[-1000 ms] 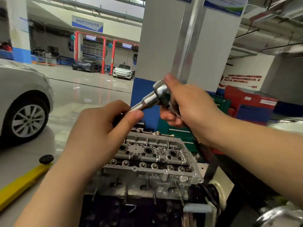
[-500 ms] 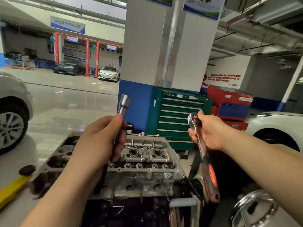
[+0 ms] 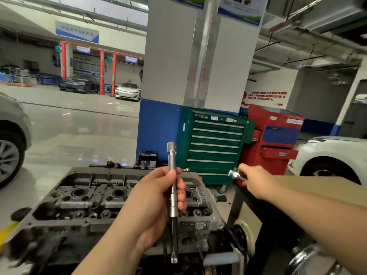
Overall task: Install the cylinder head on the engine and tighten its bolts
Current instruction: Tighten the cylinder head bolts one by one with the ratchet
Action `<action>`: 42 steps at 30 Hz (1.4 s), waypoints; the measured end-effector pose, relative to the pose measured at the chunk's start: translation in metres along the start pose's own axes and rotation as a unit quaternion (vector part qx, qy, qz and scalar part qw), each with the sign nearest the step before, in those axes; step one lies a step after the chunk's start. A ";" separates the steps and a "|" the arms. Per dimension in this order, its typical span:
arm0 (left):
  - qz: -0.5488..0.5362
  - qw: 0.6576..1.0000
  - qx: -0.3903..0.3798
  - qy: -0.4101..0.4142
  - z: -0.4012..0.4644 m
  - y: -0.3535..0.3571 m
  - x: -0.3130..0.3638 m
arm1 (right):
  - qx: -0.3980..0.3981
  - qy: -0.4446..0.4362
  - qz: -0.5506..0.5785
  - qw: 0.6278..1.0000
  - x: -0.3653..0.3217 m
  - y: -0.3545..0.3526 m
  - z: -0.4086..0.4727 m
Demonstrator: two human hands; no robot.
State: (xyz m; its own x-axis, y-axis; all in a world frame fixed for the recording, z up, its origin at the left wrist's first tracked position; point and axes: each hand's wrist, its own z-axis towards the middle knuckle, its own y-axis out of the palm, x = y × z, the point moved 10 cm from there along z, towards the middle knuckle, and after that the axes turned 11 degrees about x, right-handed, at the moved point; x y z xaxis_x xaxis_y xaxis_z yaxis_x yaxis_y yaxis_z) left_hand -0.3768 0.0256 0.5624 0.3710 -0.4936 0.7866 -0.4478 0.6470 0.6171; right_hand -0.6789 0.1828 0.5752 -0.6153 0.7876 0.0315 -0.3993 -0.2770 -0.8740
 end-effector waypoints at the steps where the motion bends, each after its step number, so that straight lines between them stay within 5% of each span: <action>1: -0.001 1.000 0.002 -0.001 0.002 0.000 -0.003 | -0.002 -0.016 -0.016 1.000 0.007 0.012 0.002; 8: -0.002 1.000 0.000 0.018 0.011 -0.008 0.002 | -0.010 0.006 0.006 1.000 0.041 0.073 -0.002; 18: 0.008 0.999 -0.003 0.035 0.012 -0.010 0.006 | 0.015 0.039 -0.124 0.991 0.034 0.039 -0.017; 21: 0.070 0.992 -0.001 0.105 0.005 -0.013 0.019 | 0.134 0.070 0.078 0.985 -0.002 -0.015 -0.018; 23: 0.141 0.970 -0.004 0.199 -0.006 -0.012 0.043 | 0.190 0.065 0.306 0.931 -0.049 -0.061 -0.019; 26: 0.179 0.935 -0.054 0.303 -0.033 -0.003 0.080 | 0.114 -0.030 0.507 0.854 -0.159 -0.113 -0.039; 30: 0.201 0.904 -0.075 0.371 -0.065 -0.011 0.121 | -0.063 -0.187 0.567 0.799 -0.291 -0.132 -0.098; 36: 0.284 0.850 0.027 0.443 -0.084 -0.053 0.160 | -0.143 -0.243 0.636 0.718 -0.359 -0.133 -0.118; 42: 0.289 0.841 0.090 0.449 -0.079 -0.086 0.177 | -0.020 -0.275 0.586 0.762 -0.378 -0.137 -0.108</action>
State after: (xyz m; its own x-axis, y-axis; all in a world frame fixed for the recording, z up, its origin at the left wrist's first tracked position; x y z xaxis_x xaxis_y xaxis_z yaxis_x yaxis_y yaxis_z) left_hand -0.2082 -0.0713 0.6471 0.4778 0.5623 0.6749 -0.8500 0.4899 0.1936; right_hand -0.3180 -0.0169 0.6308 -0.7294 -0.3400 -0.5936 0.6578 -0.5869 -0.4721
